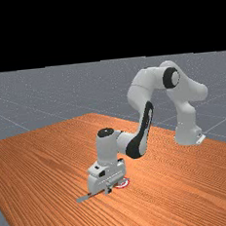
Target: Pick up the pen and put it to the marker
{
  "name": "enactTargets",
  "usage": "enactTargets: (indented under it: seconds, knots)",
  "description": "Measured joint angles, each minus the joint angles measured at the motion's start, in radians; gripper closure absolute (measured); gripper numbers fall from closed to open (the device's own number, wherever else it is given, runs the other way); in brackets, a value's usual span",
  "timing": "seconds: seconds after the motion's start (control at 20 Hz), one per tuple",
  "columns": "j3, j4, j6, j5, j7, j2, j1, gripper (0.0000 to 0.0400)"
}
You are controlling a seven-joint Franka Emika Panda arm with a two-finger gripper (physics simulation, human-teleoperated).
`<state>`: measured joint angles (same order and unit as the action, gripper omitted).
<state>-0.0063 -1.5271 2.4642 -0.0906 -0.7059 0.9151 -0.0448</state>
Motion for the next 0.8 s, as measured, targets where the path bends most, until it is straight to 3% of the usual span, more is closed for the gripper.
enactTargets:
  seconds: [0.15, 0.2, 0.35, 0.4, 0.45, 0.5, 0.55, 0.7, 0.75, 0.8]
  knots:
    - [0.017, -0.068, 0.066, 0.011, -0.014, -0.028, 0.015, 0.0392]
    - [0.019, -0.07, 0.072, -0.02, -0.08, -0.031, 0.024, 0.039]
    - [0.039, -0.071, 0.079, -0.028, -0.202, -0.031, 0.095, 0.0398]
    - [0.032, -0.069, 0.079, -0.022, -0.195, -0.03, 0.106, 0.0399]
    - [-0.019, -0.079, 0.08, -0.026, -0.093, -0.036, 0.072, 0.0399]
    - [-0.005, -0.078, 0.077, 0.001, -0.081, -0.036, 0.085, 0.04]
    - [-0.006, -0.183, 0.235, -0.014, -0.097, -0.088, 0.086, 0.04]
    - [-0.002, -0.262, 0.207, -0.012, -0.101, -0.235, 0.089, 0.04]
    - [0.006, -0.249, 0.123, -0.006, -0.111, -0.276, 0.094, 0.04]
    - [-0.015, -0.165, -0.03, 0.01, -0.007, -0.262, 0.066, 0.04]
